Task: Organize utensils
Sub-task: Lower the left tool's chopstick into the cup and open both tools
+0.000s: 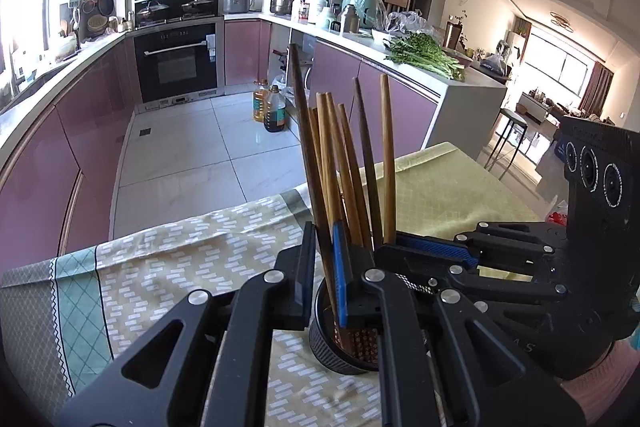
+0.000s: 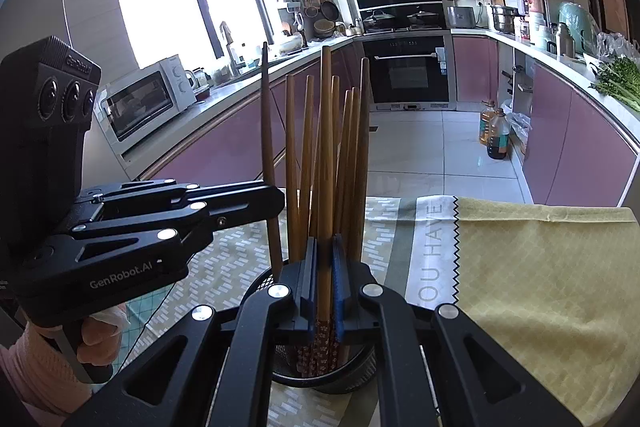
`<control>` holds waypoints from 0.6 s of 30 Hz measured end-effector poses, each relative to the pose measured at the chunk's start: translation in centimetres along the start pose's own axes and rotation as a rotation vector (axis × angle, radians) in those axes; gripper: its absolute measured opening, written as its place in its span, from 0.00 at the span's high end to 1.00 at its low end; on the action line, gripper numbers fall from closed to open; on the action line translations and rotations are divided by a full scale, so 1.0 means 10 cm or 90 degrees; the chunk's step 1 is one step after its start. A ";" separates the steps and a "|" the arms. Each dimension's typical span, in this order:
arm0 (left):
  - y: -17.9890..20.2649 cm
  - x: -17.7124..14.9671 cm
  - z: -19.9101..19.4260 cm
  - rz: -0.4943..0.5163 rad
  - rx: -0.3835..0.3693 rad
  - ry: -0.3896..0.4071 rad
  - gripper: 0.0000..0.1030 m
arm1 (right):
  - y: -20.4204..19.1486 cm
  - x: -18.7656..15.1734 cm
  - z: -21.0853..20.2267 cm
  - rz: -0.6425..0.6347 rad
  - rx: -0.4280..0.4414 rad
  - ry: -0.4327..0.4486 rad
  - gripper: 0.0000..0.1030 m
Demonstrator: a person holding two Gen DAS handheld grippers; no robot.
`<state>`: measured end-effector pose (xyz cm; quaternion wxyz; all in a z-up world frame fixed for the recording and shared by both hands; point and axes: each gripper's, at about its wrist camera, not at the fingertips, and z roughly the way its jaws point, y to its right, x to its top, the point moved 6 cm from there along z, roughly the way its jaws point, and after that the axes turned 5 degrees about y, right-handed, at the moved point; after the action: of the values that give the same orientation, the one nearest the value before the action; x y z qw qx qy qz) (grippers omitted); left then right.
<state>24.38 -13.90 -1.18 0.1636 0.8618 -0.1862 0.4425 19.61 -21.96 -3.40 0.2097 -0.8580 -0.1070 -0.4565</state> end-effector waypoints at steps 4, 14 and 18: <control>-0.03 -0.04 0.06 -0.004 0.000 -0.007 0.91 | 0.00 -0.01 0.00 0.001 -0.001 -0.001 0.94; -0.10 -0.19 0.04 -0.018 0.008 0.007 0.74 | 0.00 -0.01 -0.03 0.002 -0.006 0.005 0.90; -0.17 -0.25 -0.12 -0.037 0.024 0.037 0.54 | -0.06 -0.02 -0.11 -0.010 -0.017 0.019 0.74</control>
<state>22.94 -11.46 -2.72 0.1658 0.8564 -0.1481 0.4661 18.41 -21.99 -2.89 0.1964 -0.8530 -0.1046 -0.4722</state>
